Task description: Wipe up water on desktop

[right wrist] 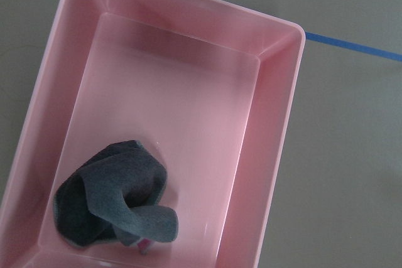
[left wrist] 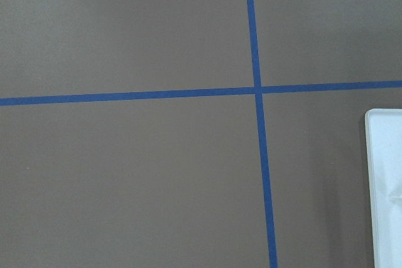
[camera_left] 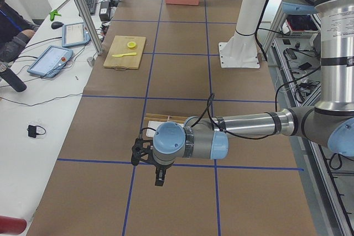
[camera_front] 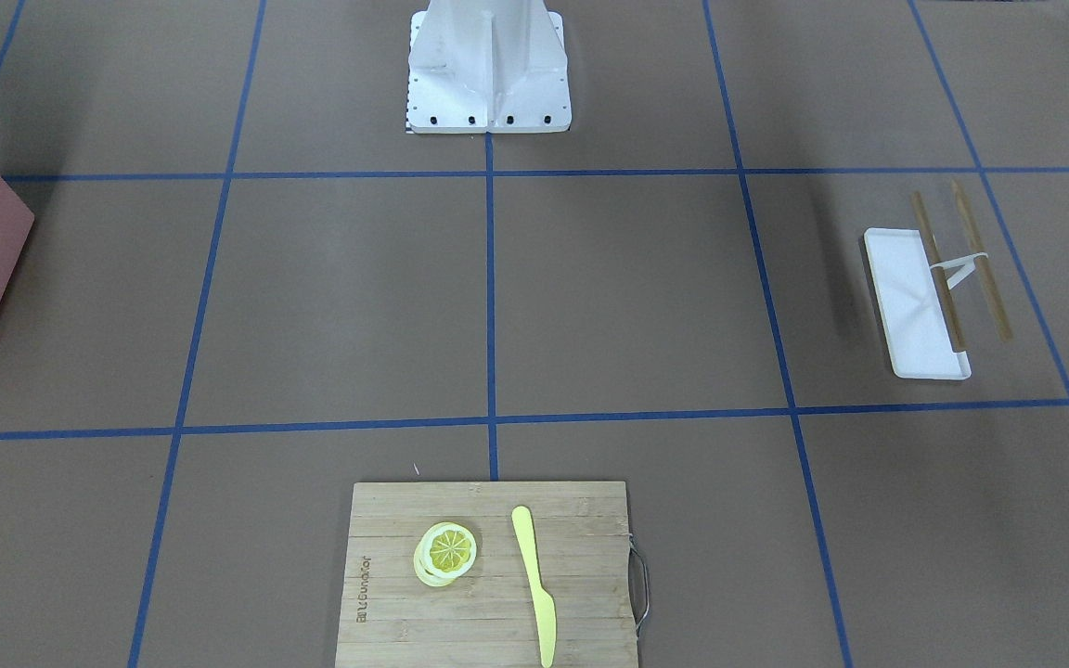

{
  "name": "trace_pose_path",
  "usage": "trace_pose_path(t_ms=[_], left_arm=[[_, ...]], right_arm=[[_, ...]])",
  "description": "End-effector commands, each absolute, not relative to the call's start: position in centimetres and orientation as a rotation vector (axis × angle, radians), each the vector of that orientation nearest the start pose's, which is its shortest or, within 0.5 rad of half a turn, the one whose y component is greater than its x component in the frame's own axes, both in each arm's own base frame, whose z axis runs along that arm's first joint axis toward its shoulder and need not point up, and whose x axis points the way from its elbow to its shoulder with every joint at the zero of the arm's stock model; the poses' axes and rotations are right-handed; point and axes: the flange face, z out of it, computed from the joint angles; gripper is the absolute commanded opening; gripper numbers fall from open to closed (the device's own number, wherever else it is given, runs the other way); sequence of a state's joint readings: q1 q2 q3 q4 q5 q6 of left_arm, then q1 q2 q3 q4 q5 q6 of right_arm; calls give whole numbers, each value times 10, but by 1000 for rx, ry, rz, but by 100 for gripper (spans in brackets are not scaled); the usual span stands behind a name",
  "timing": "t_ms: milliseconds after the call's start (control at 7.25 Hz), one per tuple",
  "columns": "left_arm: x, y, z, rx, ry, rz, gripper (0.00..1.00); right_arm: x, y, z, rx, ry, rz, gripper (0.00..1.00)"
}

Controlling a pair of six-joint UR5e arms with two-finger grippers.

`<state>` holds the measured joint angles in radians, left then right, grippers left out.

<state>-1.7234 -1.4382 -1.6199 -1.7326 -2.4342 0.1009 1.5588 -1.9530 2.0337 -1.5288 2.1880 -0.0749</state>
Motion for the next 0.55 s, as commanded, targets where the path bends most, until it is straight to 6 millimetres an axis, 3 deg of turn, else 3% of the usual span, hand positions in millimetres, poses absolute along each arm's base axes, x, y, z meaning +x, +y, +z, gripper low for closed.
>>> trace_pose_path(t_ms=[0, 414], left_arm=[[-111, -429, 676, 151, 840, 4, 98], [-68, -440, 673, 69, 843, 84, 98]], right_arm=[[64, -344, 590, 130, -712, -115, 100], [63, -343, 592, 109, -724, -106, 100]])
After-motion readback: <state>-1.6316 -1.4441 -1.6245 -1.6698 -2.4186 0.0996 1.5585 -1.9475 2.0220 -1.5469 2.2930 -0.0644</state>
